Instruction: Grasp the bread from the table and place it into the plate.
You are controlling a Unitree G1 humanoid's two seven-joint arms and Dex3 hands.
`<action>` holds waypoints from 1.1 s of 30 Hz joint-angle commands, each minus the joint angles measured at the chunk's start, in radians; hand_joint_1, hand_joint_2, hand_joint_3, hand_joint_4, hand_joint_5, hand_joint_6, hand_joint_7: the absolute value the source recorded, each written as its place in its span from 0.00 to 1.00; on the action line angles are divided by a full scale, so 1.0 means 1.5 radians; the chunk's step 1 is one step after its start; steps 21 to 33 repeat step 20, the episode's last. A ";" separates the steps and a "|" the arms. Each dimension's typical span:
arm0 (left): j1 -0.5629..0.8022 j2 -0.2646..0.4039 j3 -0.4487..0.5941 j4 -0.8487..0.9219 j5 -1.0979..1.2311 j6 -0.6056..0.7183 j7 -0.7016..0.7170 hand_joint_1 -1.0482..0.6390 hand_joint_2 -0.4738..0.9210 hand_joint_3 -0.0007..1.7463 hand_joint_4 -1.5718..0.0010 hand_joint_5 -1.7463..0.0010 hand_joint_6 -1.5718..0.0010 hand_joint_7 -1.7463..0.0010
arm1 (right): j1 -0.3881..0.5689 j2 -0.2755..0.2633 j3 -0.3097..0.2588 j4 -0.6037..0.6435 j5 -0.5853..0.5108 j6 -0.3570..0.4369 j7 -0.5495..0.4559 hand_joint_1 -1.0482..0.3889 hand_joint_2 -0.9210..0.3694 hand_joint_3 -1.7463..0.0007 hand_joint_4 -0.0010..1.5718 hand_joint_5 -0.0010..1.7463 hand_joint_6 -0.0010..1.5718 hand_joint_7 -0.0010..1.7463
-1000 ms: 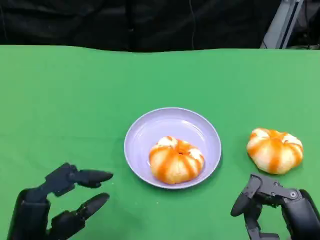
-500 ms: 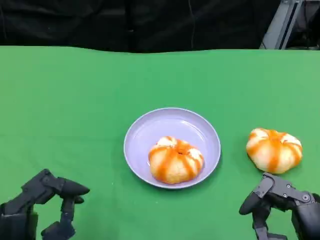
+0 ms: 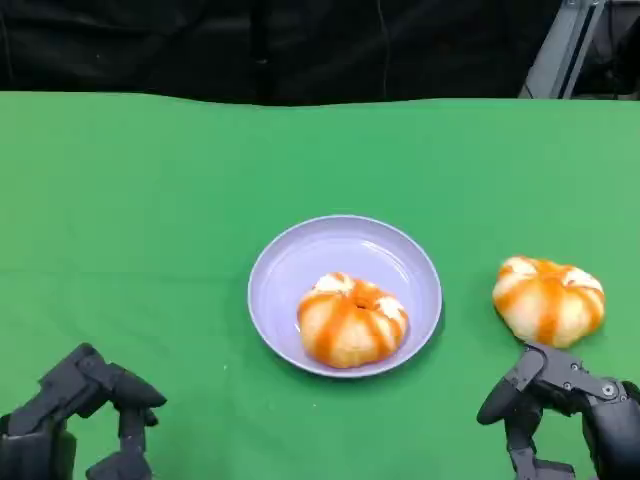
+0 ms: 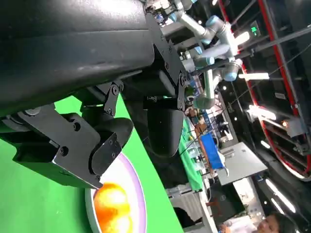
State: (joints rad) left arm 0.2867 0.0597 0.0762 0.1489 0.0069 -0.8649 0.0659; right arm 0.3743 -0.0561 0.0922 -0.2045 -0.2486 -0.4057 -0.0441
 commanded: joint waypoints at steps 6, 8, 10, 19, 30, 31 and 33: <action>-0.015 0.015 0.002 0.035 -0.011 -0.031 -0.047 0.66 0.63 0.75 0.49 0.03 0.52 0.16 | -0.009 -0.012 -0.001 0.021 -0.014 -0.028 -0.005 0.78 0.44 0.21 0.50 0.97 0.51 0.75; -0.017 0.014 0.003 0.038 -0.014 -0.031 -0.053 0.66 0.63 0.76 0.49 0.04 0.52 0.16 | -0.010 -0.011 -0.001 0.021 -0.017 -0.026 -0.006 0.78 0.45 0.21 0.50 0.97 0.52 0.75; -0.021 0.014 0.005 0.042 -0.016 -0.034 -0.058 0.66 0.63 0.76 0.49 0.04 0.51 0.16 | -0.010 -0.011 -0.001 0.019 -0.019 -0.024 -0.005 0.79 0.45 0.20 0.50 0.96 0.52 0.75; -0.021 0.013 0.008 0.041 -0.024 -0.031 -0.072 0.67 0.62 0.77 0.49 0.03 0.51 0.17 | -0.021 -0.013 -0.002 0.037 -0.019 -0.047 -0.007 0.79 0.46 0.20 0.51 0.98 0.52 0.75; -0.021 0.013 0.008 0.042 -0.024 -0.032 -0.072 0.67 0.62 0.77 0.49 0.03 0.51 0.17 | -0.021 -0.013 -0.002 0.038 -0.020 -0.048 -0.007 0.78 0.46 0.19 0.51 0.98 0.52 0.75; -0.021 0.013 0.008 0.042 -0.024 -0.032 -0.072 0.67 0.62 0.77 0.49 0.03 0.51 0.17 | -0.021 -0.013 -0.002 0.038 -0.020 -0.048 -0.007 0.78 0.46 0.19 0.51 0.98 0.52 0.75; -0.021 0.013 0.008 0.042 -0.024 -0.032 -0.072 0.67 0.62 0.77 0.49 0.03 0.51 0.17 | -0.021 -0.013 -0.002 0.038 -0.020 -0.048 -0.007 0.78 0.46 0.19 0.51 0.98 0.52 0.75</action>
